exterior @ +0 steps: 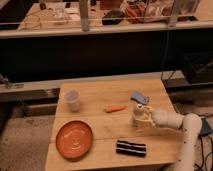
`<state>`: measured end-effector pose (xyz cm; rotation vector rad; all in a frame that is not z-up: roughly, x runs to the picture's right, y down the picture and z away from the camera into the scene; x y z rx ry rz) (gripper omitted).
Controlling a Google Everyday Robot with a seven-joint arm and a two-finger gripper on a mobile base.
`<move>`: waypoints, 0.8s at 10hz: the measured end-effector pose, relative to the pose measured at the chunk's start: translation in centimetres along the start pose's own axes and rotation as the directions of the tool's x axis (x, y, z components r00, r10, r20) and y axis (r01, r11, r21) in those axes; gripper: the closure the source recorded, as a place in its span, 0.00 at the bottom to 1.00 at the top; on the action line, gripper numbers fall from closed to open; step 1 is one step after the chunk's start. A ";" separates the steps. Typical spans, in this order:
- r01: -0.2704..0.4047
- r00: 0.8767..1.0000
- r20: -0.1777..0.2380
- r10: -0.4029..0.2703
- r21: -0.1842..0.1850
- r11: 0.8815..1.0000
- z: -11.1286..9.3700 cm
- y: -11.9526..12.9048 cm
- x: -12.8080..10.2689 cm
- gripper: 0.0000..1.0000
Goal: Stand the bottle upright
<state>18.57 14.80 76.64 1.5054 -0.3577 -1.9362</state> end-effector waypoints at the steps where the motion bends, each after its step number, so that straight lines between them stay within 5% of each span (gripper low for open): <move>1: -0.002 1.000 -0.001 0.002 -0.004 1.000 -0.1 0.0 -0.1 0.28; 3: -0.005 1.000 -0.001 0.005 -0.007 1.000 -0.2 0.0 -0.3 0.20; 8: -0.016 1.000 0.007 0.016 -0.008 1.000 -0.7 0.2 -0.7 0.20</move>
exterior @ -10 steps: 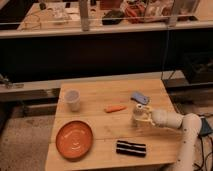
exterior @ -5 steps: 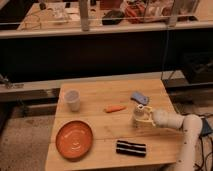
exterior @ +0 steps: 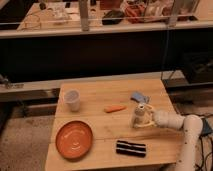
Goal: Stand the bottle upright
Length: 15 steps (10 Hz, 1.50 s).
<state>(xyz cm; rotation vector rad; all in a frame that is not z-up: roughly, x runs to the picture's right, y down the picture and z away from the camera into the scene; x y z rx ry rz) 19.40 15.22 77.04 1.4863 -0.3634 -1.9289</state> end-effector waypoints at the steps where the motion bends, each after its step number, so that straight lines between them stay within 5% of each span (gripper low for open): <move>1: 0.000 1.000 0.011 0.000 -0.008 1.000 -0.4 0.2 0.1 0.20; 4: -0.001 0.999 0.036 0.001 -0.013 1.000 -1.3 0.5 0.1 0.20; 6: 0.012 0.995 0.099 -0.013 0.011 1.000 -2.4 0.6 0.6 0.20; 8: 0.037 0.961 0.274 -0.047 0.043 0.998 -4.7 0.4 1.1 0.20; 10: 0.037 0.909 0.412 -0.064 0.072 0.997 -5.3 0.0 1.4 0.20; 12: 0.030 0.889 0.453 -0.071 0.097 0.995 -5.3 -0.3 1.6 0.20; 15: 0.026 0.886 0.459 -0.068 0.099 0.995 -5.5 -0.3 1.7 0.20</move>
